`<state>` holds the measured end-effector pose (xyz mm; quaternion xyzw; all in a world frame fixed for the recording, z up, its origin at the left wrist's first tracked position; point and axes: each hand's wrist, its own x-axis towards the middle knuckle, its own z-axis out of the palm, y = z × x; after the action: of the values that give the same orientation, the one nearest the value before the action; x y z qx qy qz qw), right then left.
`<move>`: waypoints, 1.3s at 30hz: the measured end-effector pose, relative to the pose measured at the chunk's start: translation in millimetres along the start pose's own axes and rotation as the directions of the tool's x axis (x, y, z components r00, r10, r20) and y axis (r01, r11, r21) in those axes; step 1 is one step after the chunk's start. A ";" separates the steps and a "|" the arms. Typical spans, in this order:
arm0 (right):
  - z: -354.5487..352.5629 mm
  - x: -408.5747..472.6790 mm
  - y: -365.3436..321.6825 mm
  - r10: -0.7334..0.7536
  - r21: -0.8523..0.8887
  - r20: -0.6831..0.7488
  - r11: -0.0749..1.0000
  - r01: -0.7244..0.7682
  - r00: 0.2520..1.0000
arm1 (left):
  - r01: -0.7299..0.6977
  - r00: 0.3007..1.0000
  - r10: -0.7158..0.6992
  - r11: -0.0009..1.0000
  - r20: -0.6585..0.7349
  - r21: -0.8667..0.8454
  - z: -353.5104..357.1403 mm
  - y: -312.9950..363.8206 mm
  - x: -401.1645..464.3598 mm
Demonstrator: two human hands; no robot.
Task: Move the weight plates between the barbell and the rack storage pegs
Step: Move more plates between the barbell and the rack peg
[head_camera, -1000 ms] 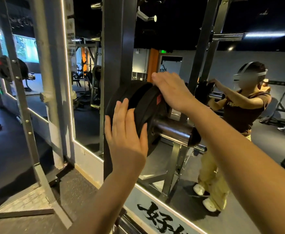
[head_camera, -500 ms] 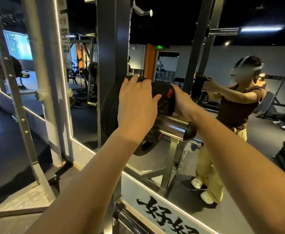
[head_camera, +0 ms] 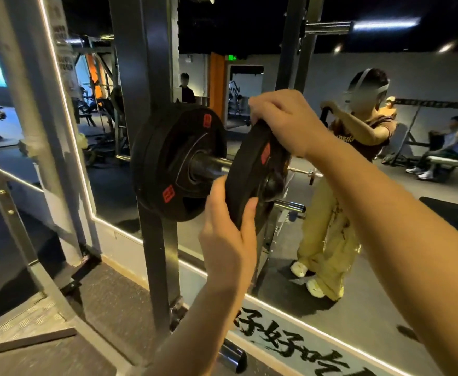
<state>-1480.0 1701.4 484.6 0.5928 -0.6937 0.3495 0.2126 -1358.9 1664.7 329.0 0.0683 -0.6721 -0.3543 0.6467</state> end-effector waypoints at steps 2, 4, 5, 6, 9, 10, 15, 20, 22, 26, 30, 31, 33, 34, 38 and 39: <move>1.9 3.8 5.0 0.016 0.005 -0.022 1.000 -0.016 1.000 | 0.039 0.998 -0.041 0.999 0.050 0.037 -4.1 7.6 3.9; -4.2 -1.5 9.8 0.025 0.046 -0.058 0.999 -0.022 0.998 | 0.034 0.995 -0.042 0.995 0.089 0.093 -3.5 18.2 4.0; -10.0 -9.6 14.3 0.015 0.077 -0.073 0.997 -0.009 0.997 | 0.022 0.992 -0.036 0.992 0.120 0.123 -1.3 23.6 2.1; -16.2 -22.9 21.4 0.003 0.120 -0.086 0.993 0.007 0.996 | 0.017 0.985 -0.043 0.987 0.166 0.158 1.5 30.3 -1.1; -20.2 -94.9 57.7 0.156 0.198 -0.130 0.972 -0.128 0.979 | 0.137 0.890 -0.213 0.968 0.403 0.209 11.1 43.7 -35.5; -16.5 -126.0 71.4 0.246 0.174 -0.129 0.959 -0.222 0.961 | 0.206 0.843 -0.276 0.959 0.462 0.197 16.0 42.0 -56.4; 29.0 -259.2 108.6 0.570 0.203 0.178 0.776 -0.597 0.802 | 0.474 0.599 -0.566 0.821 0.566 0.320 21.2 16.2 -160.8; 101.6 -331.0 83.5 0.486 0.227 0.567 0.684 -0.693 0.665 | 0.559 0.441 -0.718 0.689 0.539 0.460 -48.4 -8.5 -236.9; 142.8 -348.6 59.1 0.358 0.157 0.693 0.773 -0.615 0.626 | 0.656 0.388 -0.810 0.578 0.439 0.485 -95.6 -7.6 -268.1; 211.8 -369.9 -24.7 0.063 0.196 0.855 0.880 -0.433 0.515 | 0.588 0.475 -0.861 0.466 0.184 0.661 -186.8 22.0 -328.0; 254.5 -389.9 -133.5 -0.239 0.375 0.884 0.876 -0.304 0.403 | 0.656 0.515 -0.851 0.315 -0.101 0.686 -272.6 71.7 -384.6; 259.8 -395.9 -164.3 -0.293 0.400 0.884 0.877 -0.266 0.364 | 0.676 0.508 -0.846 0.274 -0.163 0.684 -293.5 88.7 -398.8; 266.7 -412.2 -223.8 -0.393 0.445 0.885 0.872 -0.204 0.249 | 0.721 0.479 -0.834 0.197 -0.272 0.665 -331.0 125.4 -425.4; 267.2 -419.5 -252.1 -0.431 0.463 0.883 0.864 -0.198 0.184 | 0.741 0.457 -0.828 0.152 -0.325 0.655 -347.9 143.5 -437.4; 265.1 -467.6 -371.4 -0.544 0.533 0.837 0.834 -0.145 -0.054 | 0.843 0.290 -0.801 -0.045 -0.524 0.536 -421.5 223.7 -500.8; 262.5 -485.5 -404.2 -0.586 0.570 0.801 0.809 -0.147 -0.119 | 0.864 0.241 -0.784 -0.095 -0.572 0.494 -441.9 249.0 -519.1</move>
<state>-955.7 1813.6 59.7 0.7954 -0.3860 -0.0789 -0.4605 -782.0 1962.9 4.8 0.7426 -0.5237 -0.3543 0.2209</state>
